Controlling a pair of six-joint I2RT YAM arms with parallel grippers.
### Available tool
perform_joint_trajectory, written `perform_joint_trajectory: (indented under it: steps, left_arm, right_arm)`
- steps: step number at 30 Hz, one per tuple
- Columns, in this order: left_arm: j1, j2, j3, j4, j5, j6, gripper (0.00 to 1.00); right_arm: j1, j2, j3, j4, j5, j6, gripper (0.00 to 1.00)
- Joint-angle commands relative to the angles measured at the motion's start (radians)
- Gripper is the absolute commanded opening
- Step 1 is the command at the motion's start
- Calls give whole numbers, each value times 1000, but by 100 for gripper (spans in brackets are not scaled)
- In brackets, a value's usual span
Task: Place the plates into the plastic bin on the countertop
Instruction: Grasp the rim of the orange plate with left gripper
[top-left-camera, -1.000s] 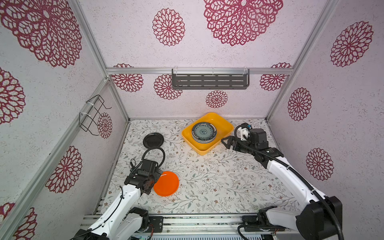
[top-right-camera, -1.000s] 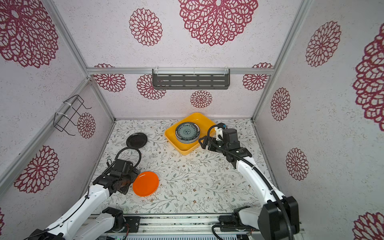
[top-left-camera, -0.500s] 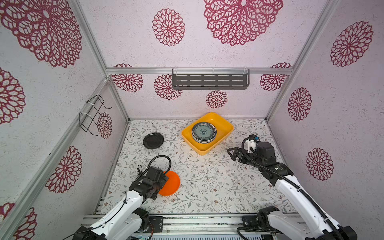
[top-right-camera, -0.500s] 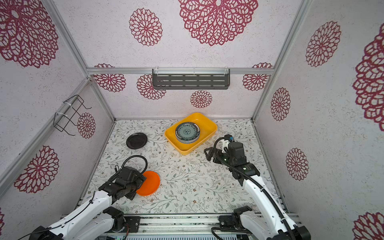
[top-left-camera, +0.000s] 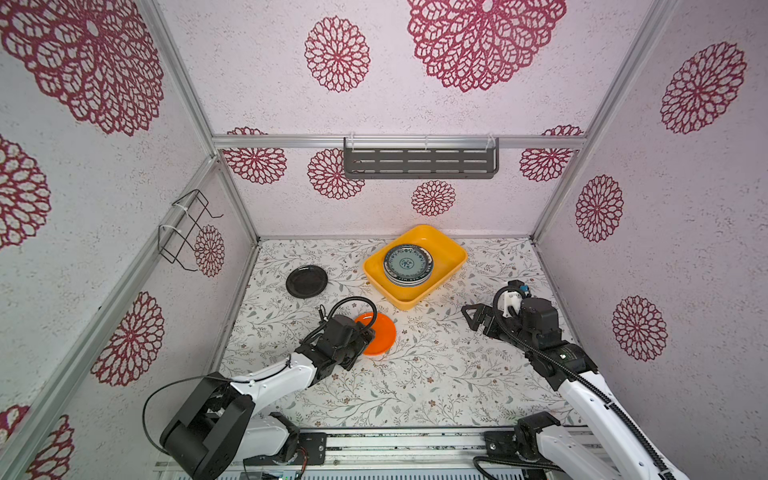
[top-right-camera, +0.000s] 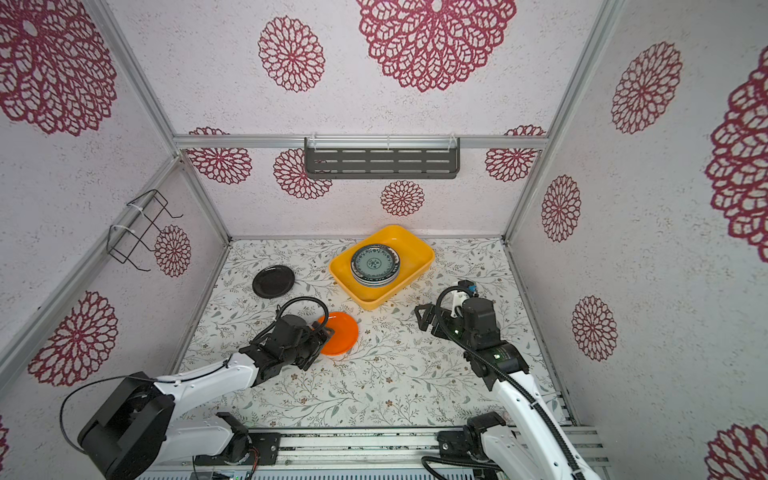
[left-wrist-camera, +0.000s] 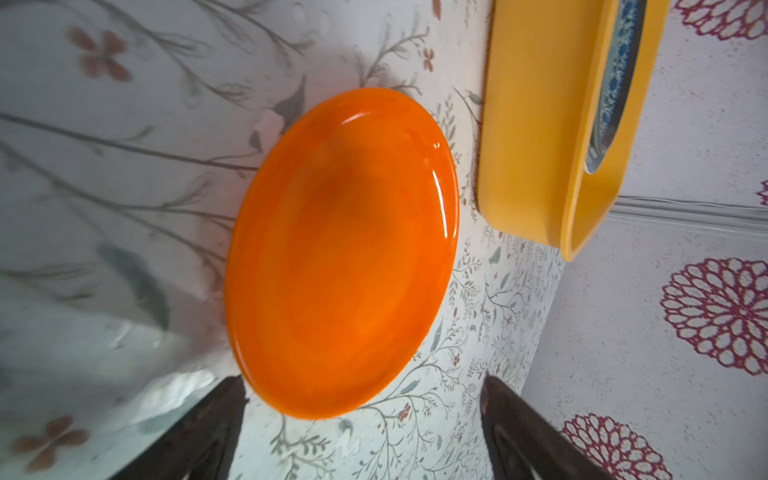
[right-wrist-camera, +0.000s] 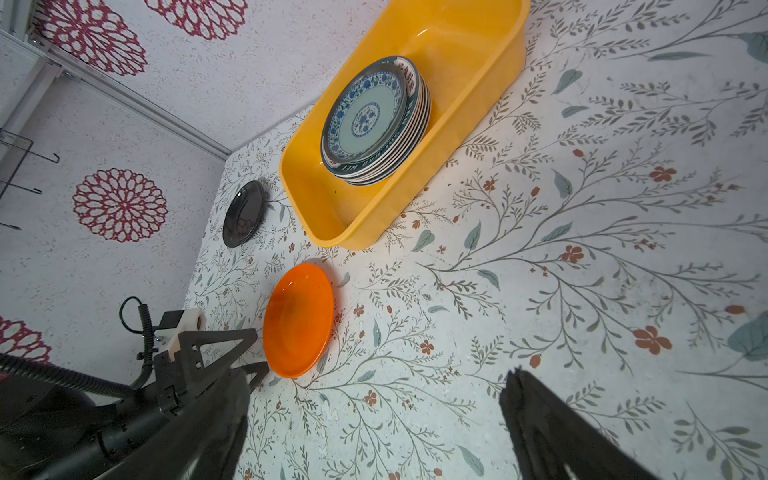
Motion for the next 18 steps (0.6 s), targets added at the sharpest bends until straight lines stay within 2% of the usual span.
perform_joint_trajectory:
  steps: [1, 4, 12, 18]
  left_arm:
    - [-19, 36, -23, 176, -1, -13, 87]
    - [-20, 49, -53, 215, -16, -26, 81]
    - [-22, 91, -75, 245, -19, 12, 76]
    - [-20, 168, -80, 343, -15, 7, 68]
  right_arm:
    - [0, -22, 7, -8, 23, 15, 99]
    - [1, -33, 8, -12, 29, 20, 99]
    - [0, -45, 2, -14, 43, 37, 98]
    - [1, -41, 1, -1, 25, 44, 98]
